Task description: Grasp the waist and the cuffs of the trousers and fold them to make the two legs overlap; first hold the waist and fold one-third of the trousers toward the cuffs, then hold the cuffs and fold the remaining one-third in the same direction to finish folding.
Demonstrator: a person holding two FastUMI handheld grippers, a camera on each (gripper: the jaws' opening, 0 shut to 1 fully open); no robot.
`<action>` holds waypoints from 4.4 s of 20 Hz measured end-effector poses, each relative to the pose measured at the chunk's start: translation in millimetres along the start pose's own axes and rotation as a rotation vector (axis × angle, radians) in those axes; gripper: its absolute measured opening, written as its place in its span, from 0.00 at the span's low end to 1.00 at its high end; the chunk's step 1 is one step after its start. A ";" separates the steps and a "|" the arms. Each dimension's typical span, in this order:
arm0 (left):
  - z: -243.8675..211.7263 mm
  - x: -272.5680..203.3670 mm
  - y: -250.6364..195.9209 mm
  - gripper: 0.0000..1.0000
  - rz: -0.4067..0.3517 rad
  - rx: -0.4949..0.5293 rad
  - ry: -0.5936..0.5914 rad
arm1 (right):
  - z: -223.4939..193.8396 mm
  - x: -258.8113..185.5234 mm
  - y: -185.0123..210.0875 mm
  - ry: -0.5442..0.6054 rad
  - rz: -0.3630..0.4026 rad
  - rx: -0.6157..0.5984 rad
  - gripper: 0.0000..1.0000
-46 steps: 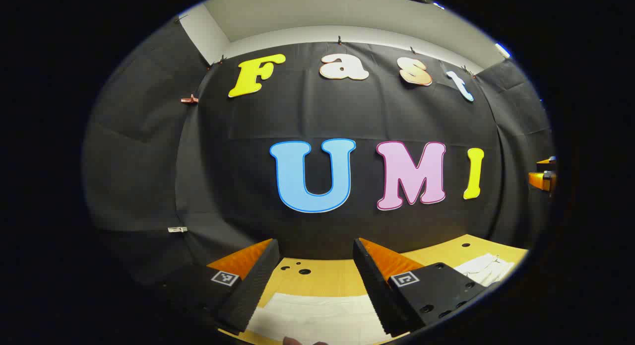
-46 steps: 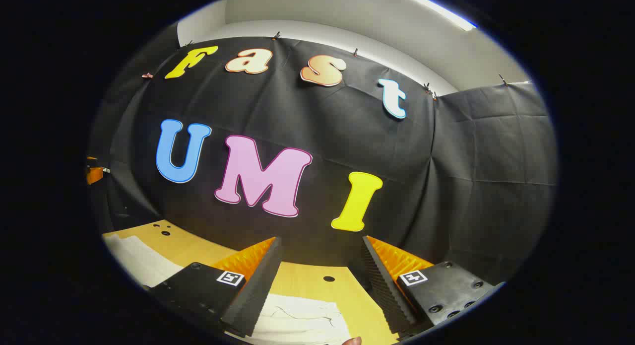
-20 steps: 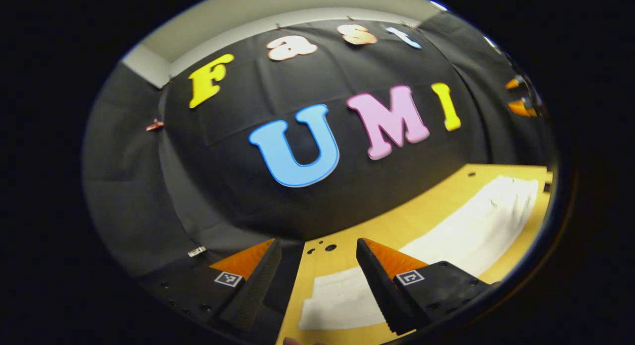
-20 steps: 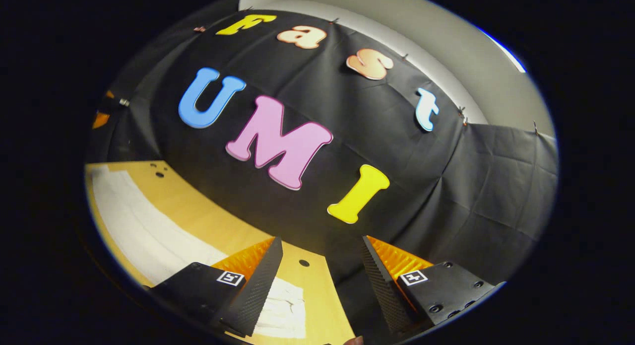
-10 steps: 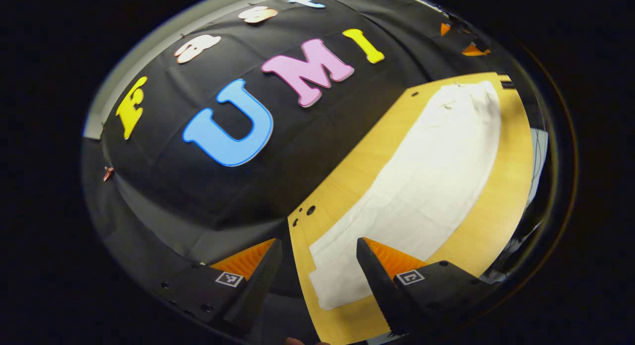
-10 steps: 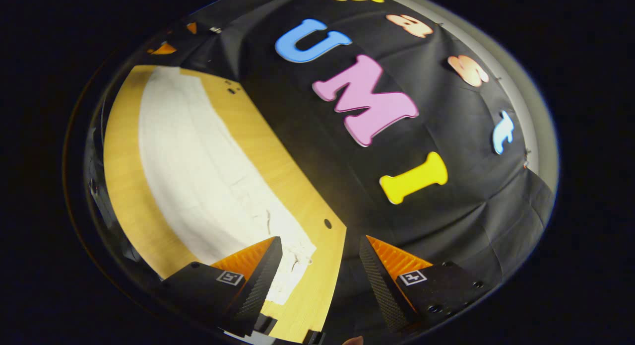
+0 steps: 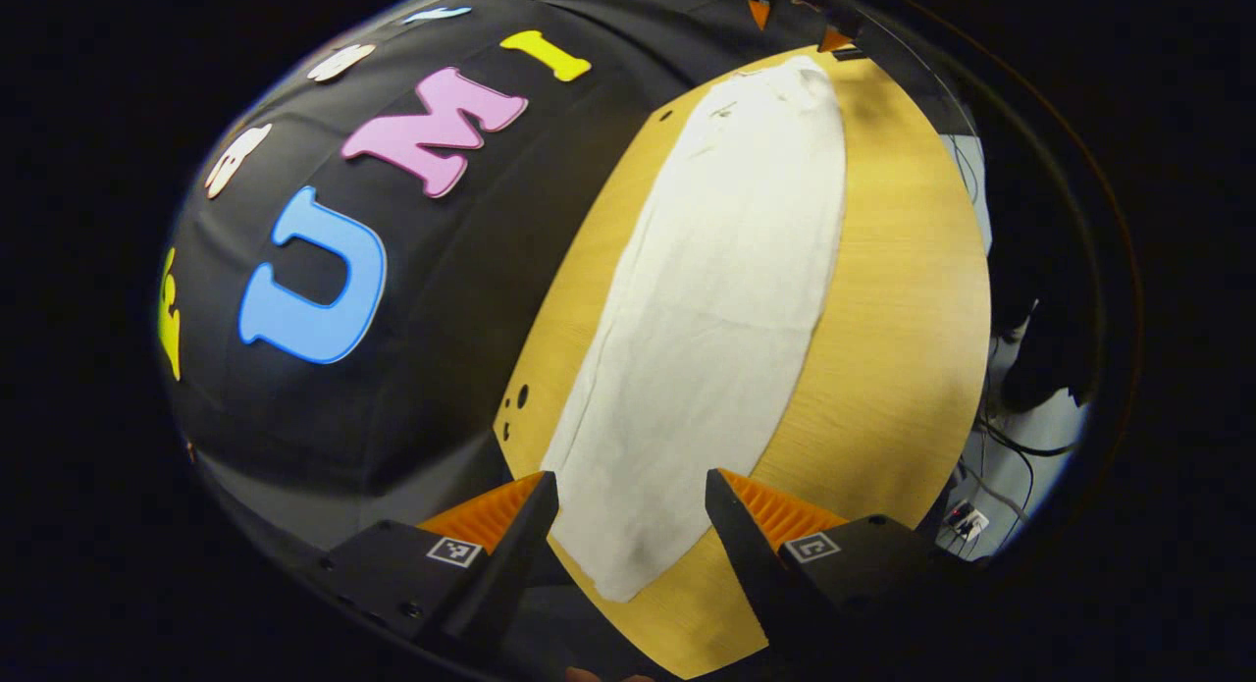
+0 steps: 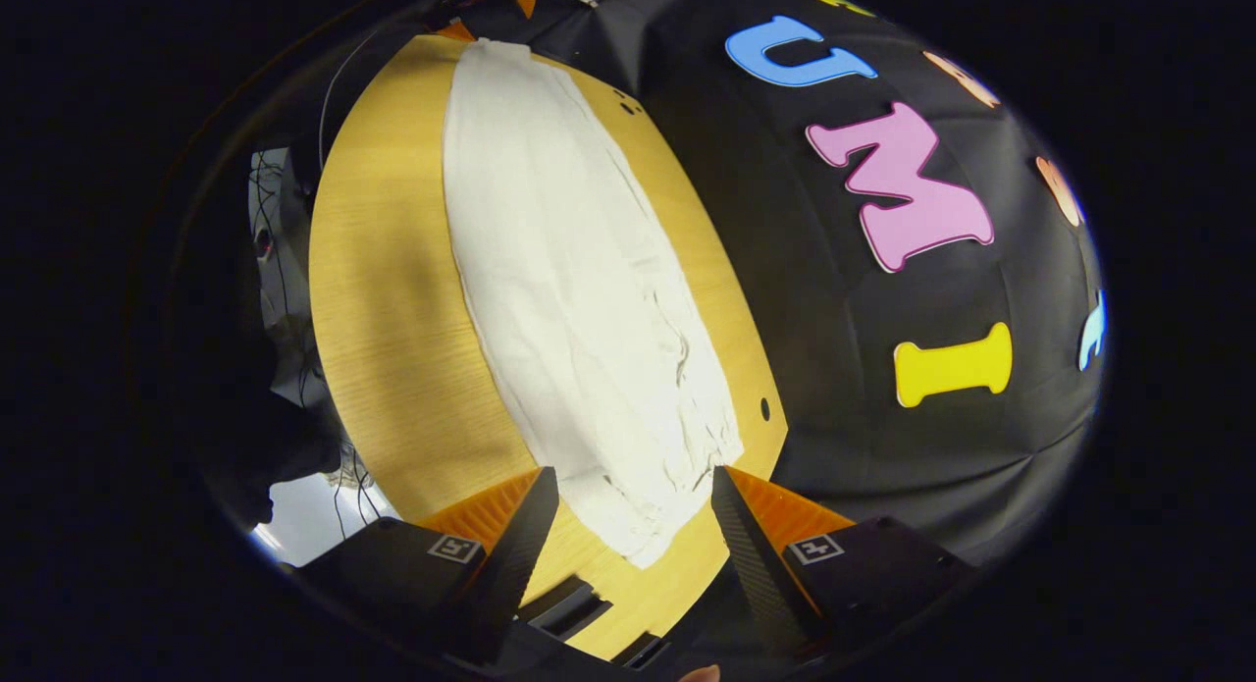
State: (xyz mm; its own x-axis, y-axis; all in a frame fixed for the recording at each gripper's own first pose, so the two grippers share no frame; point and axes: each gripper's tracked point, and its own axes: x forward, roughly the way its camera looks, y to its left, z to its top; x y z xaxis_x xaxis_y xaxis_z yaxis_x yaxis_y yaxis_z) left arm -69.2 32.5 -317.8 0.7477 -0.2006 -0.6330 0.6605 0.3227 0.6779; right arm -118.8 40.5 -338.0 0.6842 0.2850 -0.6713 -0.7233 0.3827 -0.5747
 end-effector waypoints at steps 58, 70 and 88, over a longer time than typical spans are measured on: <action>8.0 132.1 91.3 0.05 -0.106 -0.248 0.276 | 30.2 163.7 -179.2 0.017 -0.185 0.084 0.05; 10.1 161.5 90.5 0.06 -0.285 -0.332 0.345 | 18.0 227.6 -160.5 0.078 -0.082 0.107 0.05; -11.8 216.0 82.5 0.79 -0.258 -0.318 0.411 | -8.0 273.1 -147.8 0.184 -0.057 0.188 0.52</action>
State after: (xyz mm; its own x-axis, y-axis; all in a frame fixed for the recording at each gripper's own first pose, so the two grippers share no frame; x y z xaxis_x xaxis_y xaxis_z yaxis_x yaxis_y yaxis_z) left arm 146.0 26.7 -403.0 0.4355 0.0453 -0.8990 0.7176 0.5856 0.3771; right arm 174.2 54.8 -440.1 0.6827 0.1002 -0.7238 -0.6421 0.5550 -0.5289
